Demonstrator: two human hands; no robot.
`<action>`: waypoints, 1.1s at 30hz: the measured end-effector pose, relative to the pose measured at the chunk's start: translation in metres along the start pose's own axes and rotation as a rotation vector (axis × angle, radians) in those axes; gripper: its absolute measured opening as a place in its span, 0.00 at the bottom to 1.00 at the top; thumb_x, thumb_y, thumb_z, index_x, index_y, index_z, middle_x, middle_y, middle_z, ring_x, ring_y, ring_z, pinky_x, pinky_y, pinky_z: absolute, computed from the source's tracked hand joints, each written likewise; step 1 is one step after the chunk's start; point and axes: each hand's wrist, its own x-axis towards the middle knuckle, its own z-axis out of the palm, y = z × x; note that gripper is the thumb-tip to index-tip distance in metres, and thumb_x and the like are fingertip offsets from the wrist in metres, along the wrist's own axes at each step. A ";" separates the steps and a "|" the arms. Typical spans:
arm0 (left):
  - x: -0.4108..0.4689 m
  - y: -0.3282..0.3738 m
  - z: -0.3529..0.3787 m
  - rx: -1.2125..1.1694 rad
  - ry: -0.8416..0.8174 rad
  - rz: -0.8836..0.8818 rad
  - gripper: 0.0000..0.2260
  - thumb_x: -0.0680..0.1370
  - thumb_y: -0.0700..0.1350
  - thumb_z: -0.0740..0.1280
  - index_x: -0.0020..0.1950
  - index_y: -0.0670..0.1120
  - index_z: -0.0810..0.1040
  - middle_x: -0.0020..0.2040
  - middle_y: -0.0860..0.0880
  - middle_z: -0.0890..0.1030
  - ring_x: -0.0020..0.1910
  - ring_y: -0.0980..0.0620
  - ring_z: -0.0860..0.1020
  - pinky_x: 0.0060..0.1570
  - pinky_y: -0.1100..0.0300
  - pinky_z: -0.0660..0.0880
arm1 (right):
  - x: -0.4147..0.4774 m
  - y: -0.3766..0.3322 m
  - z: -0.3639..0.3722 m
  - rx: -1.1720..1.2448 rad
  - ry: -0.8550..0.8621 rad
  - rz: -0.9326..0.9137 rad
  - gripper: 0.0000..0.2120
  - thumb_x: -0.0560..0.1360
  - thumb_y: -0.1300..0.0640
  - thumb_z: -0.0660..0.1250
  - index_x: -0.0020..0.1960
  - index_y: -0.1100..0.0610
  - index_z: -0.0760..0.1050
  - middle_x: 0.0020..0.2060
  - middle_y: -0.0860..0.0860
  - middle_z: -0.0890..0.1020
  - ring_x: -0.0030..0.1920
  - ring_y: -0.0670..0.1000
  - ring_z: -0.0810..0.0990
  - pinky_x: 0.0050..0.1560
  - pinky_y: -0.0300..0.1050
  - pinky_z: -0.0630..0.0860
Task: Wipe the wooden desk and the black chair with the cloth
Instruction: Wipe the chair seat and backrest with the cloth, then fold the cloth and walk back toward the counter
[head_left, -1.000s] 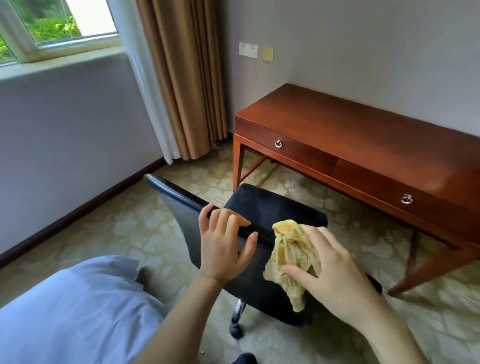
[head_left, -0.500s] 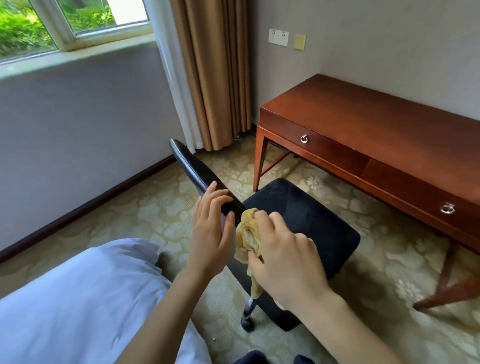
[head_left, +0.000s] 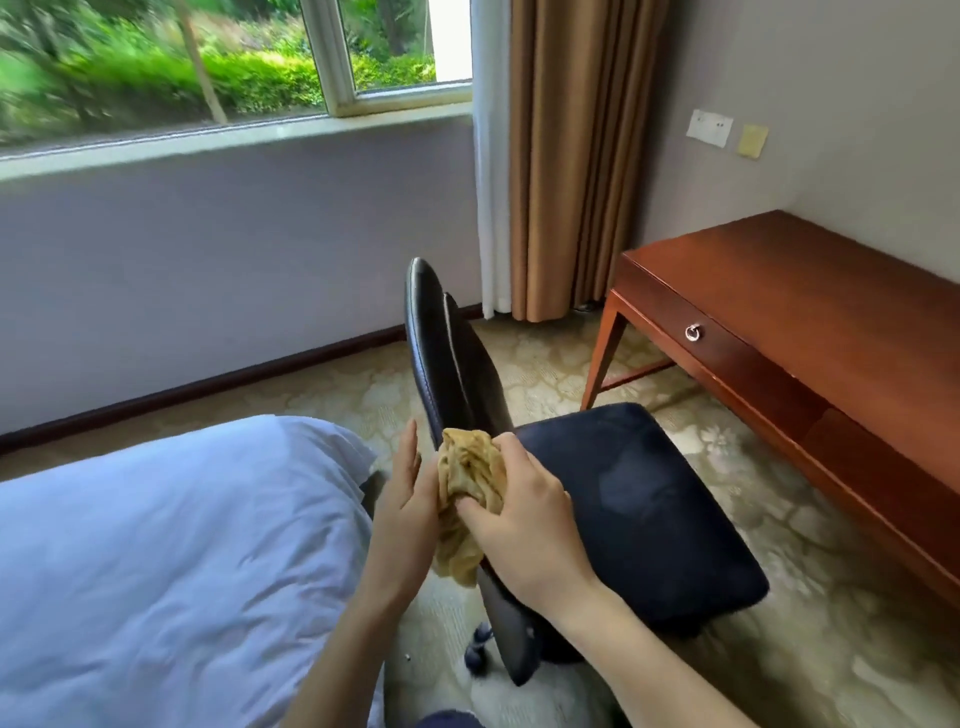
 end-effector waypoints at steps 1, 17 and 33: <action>-0.006 0.001 0.001 0.017 0.004 0.004 0.21 0.82 0.48 0.58 0.75 0.54 0.62 0.73 0.54 0.67 0.70 0.60 0.66 0.71 0.56 0.63 | -0.005 0.001 -0.002 0.022 -0.004 -0.004 0.09 0.72 0.56 0.68 0.46 0.51 0.68 0.40 0.43 0.75 0.41 0.42 0.75 0.40 0.34 0.75; -0.067 0.036 0.034 0.207 0.009 0.065 0.21 0.79 0.38 0.61 0.70 0.51 0.68 0.66 0.49 0.74 0.66 0.53 0.71 0.68 0.52 0.67 | -0.048 0.011 -0.048 0.264 -0.060 0.140 0.11 0.69 0.64 0.69 0.49 0.55 0.74 0.41 0.50 0.81 0.42 0.46 0.78 0.41 0.37 0.77; -0.154 0.072 0.220 0.069 -1.173 0.182 0.11 0.75 0.55 0.64 0.49 0.51 0.81 0.46 0.46 0.83 0.49 0.44 0.81 0.51 0.48 0.78 | -0.228 0.067 -0.223 0.364 0.610 0.432 0.19 0.69 0.50 0.74 0.50 0.30 0.70 0.47 0.29 0.78 0.50 0.30 0.76 0.45 0.26 0.73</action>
